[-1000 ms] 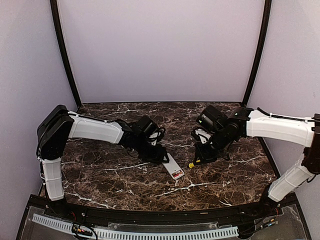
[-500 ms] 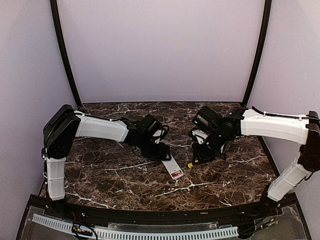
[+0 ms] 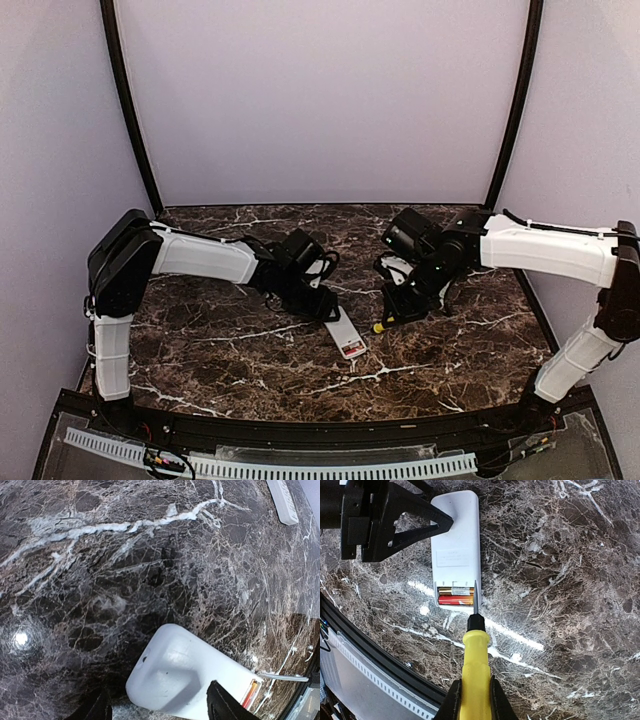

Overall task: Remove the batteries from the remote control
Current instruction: Hold the remote control without the battery cover at the center of the board, then adjust the remote control without the battery cover at the center of the board.

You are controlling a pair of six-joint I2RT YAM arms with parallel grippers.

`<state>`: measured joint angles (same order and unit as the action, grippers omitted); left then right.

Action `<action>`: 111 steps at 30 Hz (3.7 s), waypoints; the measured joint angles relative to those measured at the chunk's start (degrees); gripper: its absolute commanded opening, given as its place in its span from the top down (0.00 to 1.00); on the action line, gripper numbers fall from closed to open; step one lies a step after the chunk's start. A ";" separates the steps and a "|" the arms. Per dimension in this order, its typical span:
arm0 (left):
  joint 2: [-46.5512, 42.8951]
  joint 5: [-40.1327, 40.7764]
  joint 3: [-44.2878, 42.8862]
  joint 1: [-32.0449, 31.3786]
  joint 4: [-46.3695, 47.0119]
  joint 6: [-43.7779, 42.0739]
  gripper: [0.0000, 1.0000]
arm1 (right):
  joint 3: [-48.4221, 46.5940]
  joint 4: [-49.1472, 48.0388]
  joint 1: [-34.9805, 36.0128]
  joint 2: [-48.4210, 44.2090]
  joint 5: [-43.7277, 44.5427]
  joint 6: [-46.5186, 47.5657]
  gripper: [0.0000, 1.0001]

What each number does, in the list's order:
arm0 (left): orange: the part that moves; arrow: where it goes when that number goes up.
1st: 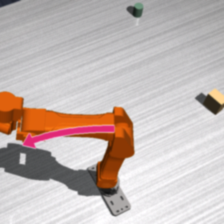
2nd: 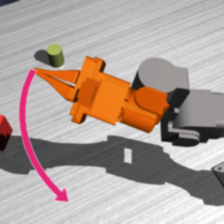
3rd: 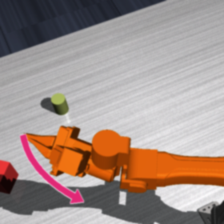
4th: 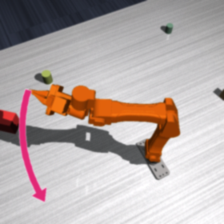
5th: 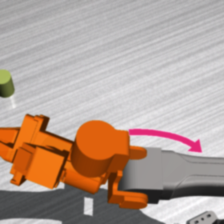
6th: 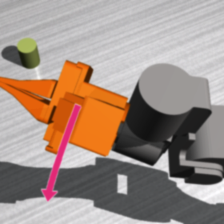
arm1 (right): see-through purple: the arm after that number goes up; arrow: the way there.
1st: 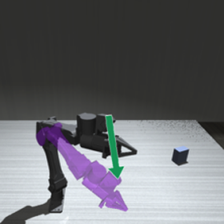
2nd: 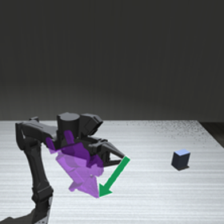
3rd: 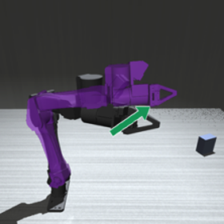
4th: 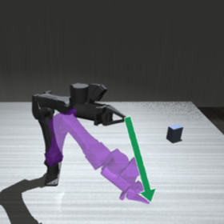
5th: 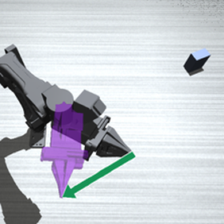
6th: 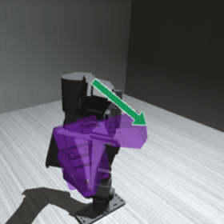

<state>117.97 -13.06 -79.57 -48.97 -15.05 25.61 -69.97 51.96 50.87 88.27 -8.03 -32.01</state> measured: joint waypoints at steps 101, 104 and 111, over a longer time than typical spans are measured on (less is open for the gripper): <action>-11.37 1.14 3.65 -4.24 -4.59 -1.70 0.36 | 19.80 -21.33 -6.27 -19.26 -0.09 -5.07 1.00; -10.49 -1.51 1.16 -2.14 -3.61 -2.99 0.35 | 21.33 -22.47 -6.27 -21.22 1.79 -6.86 1.00; -1.51 -7.10 -8.26 0.22 -0.63 -6.58 0.35 | 22.91 -24.65 -6.27 -26.10 5.79 -10.95 1.00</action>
<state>116.46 -20.16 -87.83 -48.75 -15.68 19.03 -47.07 27.31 44.60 62.17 -2.24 -42.96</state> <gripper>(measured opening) 0.649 0.141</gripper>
